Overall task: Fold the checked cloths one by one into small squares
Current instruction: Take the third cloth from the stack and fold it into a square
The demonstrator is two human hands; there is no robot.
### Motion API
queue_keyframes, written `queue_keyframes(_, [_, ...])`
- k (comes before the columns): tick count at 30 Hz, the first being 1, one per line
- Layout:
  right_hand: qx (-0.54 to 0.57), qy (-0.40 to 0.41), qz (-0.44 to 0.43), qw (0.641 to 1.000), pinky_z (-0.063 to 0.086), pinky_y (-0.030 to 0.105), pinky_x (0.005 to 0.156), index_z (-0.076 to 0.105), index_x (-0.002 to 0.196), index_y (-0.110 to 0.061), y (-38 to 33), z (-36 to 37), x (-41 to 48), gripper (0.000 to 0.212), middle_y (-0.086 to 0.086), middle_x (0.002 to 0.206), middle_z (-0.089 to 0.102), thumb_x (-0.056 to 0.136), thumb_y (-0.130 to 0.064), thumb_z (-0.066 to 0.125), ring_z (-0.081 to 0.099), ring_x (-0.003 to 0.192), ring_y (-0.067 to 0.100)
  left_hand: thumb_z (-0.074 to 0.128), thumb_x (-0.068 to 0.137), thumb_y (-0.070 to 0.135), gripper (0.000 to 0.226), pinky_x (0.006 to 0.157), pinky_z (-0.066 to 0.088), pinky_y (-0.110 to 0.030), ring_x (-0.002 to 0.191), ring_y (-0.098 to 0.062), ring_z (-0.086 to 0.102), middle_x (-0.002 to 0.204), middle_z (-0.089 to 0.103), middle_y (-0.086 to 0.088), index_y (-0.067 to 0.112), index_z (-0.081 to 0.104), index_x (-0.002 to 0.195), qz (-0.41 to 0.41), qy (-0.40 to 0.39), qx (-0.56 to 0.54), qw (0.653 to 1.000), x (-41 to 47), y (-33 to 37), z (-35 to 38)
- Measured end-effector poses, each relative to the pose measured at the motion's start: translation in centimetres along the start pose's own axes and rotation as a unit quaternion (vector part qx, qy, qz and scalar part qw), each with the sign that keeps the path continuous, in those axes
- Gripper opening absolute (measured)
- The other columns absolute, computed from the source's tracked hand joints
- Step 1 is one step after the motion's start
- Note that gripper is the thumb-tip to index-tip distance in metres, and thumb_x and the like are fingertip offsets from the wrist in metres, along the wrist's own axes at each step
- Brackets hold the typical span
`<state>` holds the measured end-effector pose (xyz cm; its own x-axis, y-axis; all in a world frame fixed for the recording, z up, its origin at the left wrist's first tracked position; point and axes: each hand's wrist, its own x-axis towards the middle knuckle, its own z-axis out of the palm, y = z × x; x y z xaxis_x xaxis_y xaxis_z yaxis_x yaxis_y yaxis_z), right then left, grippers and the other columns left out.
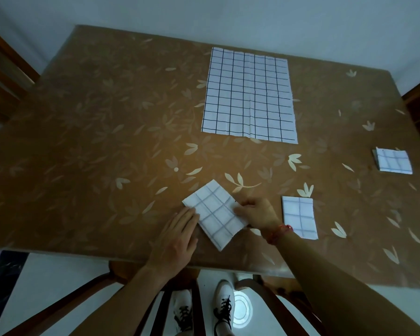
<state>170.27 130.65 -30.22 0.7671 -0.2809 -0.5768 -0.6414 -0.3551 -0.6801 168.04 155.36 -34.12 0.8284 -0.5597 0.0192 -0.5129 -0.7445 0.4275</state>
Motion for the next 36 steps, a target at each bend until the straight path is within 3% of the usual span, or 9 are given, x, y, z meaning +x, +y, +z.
queue_keyframes(4, [0.125,0.004,0.081,0.989,0.059,0.055,0.074,0.074,0.072,-0.008,2.0,1.1,-2.4,0.007,0.017,0.085,0.074,0.075,-0.012,0.078,0.072,0.083,0.035,0.079,0.073,0.013,0.065,0.108,0.038,-0.044,0.131,-0.023,0.046,0.136,0.054,-0.010,0.007,0.053,0.133,0.016,0.032,-0.006,0.999,-0.9,1.1,0.1])
queue_keyframes(10, [0.240,-0.034,0.146,0.959,0.058,0.051,0.082,0.074,0.085,0.000,4.4,2.7,-5.2,0.011,0.019,0.094,0.074,0.074,-0.001,0.073,0.071,0.089,0.035,0.085,0.064,0.007,0.060,0.098,0.048,-0.046,0.115,-0.024,0.055,0.120,0.064,-0.009,0.007,0.062,0.120,0.033,0.069,-0.005,0.997,-2.7,1.9,1.0])
queue_keyframes(14, [0.244,-0.046,0.125,0.961,0.060,0.037,0.063,0.071,0.091,0.000,5.2,2.8,-6.0,0.014,0.019,0.094,0.070,0.081,0.008,0.064,0.068,0.081,0.030,0.083,0.061,0.003,0.051,0.096,0.048,-0.044,0.110,-0.026,0.058,0.114,0.066,-0.008,0.007,0.067,0.110,0.057,0.077,0.005,0.995,-3.4,2.2,1.1])
queue_keyframes(22, [0.285,-0.120,0.113,0.944,0.060,0.039,0.060,0.066,0.116,-0.010,4.5,1.7,-7.2,0.044,0.018,0.111,0.063,0.088,0.011,0.039,0.070,0.077,0.035,0.082,0.063,0.003,0.041,0.100,0.037,-0.034,0.108,-0.020,0.059,0.107,0.069,-0.002,0.013,0.070,0.101,0.017,0.070,-0.002,0.997,-4.1,2.0,1.1])
queue_keyframes(24, [0.265,-0.133,0.106,0.949,0.061,0.038,0.061,0.068,0.112,-0.007,4.6,1.4,-6.9,0.049,0.010,0.121,0.056,0.086,0.019,0.036,0.066,0.093,0.035,0.080,0.067,0.004,0.039,0.098,0.041,-0.036,0.108,-0.019,0.059,0.107,0.069,-0.001,0.013,0.069,0.103,-0.006,0.061,-0.014,0.998,-4.2,1.8,1.1])
queue_keyframes(28, [0.128,-0.166,0.029,0.977,0.058,0.023,0.058,0.064,0.114,-0.008,5.4,1.2,-6.5,0.048,0.009,0.120,0.061,0.084,0.025,0.046,0.066,0.089,0.018,0.063,0.084,0.018,0.020,0.096,0.037,-0.032,0.106,-0.017,0.058,0.103,0.069,0.002,0.015,0.068,0.103,-0.028,0.071,-0.031,0.997,-3.9,1.7,1.2])
queue_keyframes(31, [-0.050,-0.137,-0.070,0.987,0.053,0.013,0.084,0.066,0.121,-0.012,6.3,0.7,-6.0,0.047,-0.002,0.118,0.066,0.078,0.004,0.074,0.063,0.101,0.007,0.046,0.089,0.028,0.027,0.093,0.035,-0.030,0.102,-0.015,0.057,0.098,0.069,0.004,0.016,0.068,0.099,-0.043,0.076,-0.042,0.995,-3.6,1.8,1.1])
queue_keyframes(33, [-0.130,-0.107,-0.096,0.981,0.042,0.002,0.085,0.068,0.119,-0.021,6.4,0.6,-5.6,0.045,-0.008,0.117,0.064,0.077,-0.012,0.080,0.059,0.107,0.006,0.046,0.089,0.029,0.026,0.092,0.034,-0.030,0.101,-0.015,0.058,0.095,0.069,0.005,0.017,0.068,0.098,-0.047,0.076,-0.043,0.995,-3.4,1.8,1.2])
queue_keyframes(36, [-0.180,-0.053,-0.154,0.970,0.042,0.012,0.091,0.073,0.109,-0.029,6.5,0.9,-4.9,0.028,-0.008,0.120,0.064,0.082,-0.021,0.075,0.059,0.108,0.009,0.050,0.086,0.029,0.024,0.092,0.032,-0.028,0.099,-0.016,0.058,0.094,0.069,0.006,0.018,0.068,0.097,-0.053,0.073,-0.038,0.995,-3.1,1.6,1.4])
